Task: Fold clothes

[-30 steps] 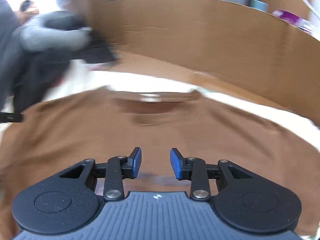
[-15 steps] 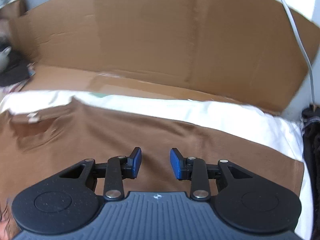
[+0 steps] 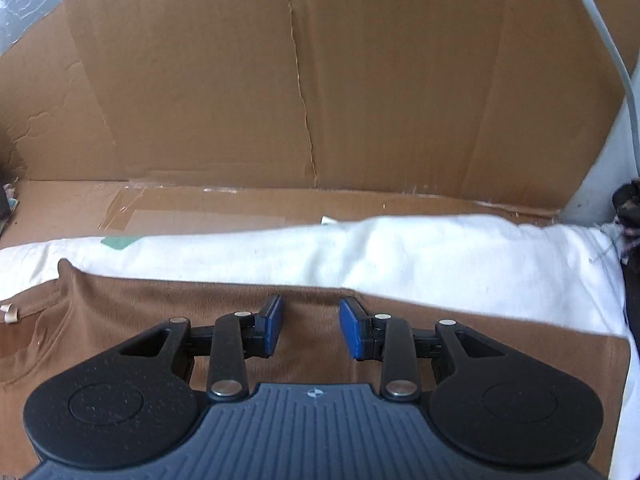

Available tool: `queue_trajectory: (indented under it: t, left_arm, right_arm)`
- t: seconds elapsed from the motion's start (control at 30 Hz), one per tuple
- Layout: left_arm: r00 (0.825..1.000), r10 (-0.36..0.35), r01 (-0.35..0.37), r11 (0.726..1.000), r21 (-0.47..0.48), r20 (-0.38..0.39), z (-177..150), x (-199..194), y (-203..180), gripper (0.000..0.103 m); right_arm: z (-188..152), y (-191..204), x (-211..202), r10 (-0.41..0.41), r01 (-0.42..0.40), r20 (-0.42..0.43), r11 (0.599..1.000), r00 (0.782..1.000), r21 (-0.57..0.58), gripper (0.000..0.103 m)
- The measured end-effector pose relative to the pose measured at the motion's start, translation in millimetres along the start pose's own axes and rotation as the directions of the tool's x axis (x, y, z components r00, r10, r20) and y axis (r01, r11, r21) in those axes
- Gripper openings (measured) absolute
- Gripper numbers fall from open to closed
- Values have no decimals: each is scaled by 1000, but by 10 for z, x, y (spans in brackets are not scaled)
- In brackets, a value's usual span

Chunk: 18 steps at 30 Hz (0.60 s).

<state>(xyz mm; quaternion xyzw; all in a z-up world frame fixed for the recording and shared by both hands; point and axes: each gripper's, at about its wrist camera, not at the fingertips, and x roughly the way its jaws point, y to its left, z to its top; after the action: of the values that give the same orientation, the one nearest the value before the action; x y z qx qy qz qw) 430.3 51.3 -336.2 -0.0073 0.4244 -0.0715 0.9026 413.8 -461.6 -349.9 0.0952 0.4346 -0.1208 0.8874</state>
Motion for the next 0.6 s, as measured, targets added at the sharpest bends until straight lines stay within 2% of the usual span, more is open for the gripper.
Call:
queue_trajectory:
  t: [0.13,0.27,0.4,0.47,0.57,0.6]
  left_arm:
    - [999,-36,38,998,44,-29,-8,70,-183,9]
    - [997,-39,43,998,51,-71,11,300,-289,9]
    - [996,-31,36,997,64,-82,64,467,-365,9]
    - [996,-27,31,998,51,-85,102,537,-357,8]
    - [997,-14,17,999,41,-72,176,549,-365,8]
    - [998,-14,17,999,39,-64,199,535,-373,8]
  right_arm:
    - [40,77,-143,-1,2,46,1000,999,-20,39]
    - [-4,117,-99,1,0,21,999,1000,-47,39]
    - [-20,54,75,-17,17,-4,999,1000,-27,38]
    - [-15,70,111,-23,24,11,999,1000,-39,38]
    - [26,130,89,-38,39,16,998,999,-48,38]
    - [36,144,41,-21,21,20,999,1000,-31,38]
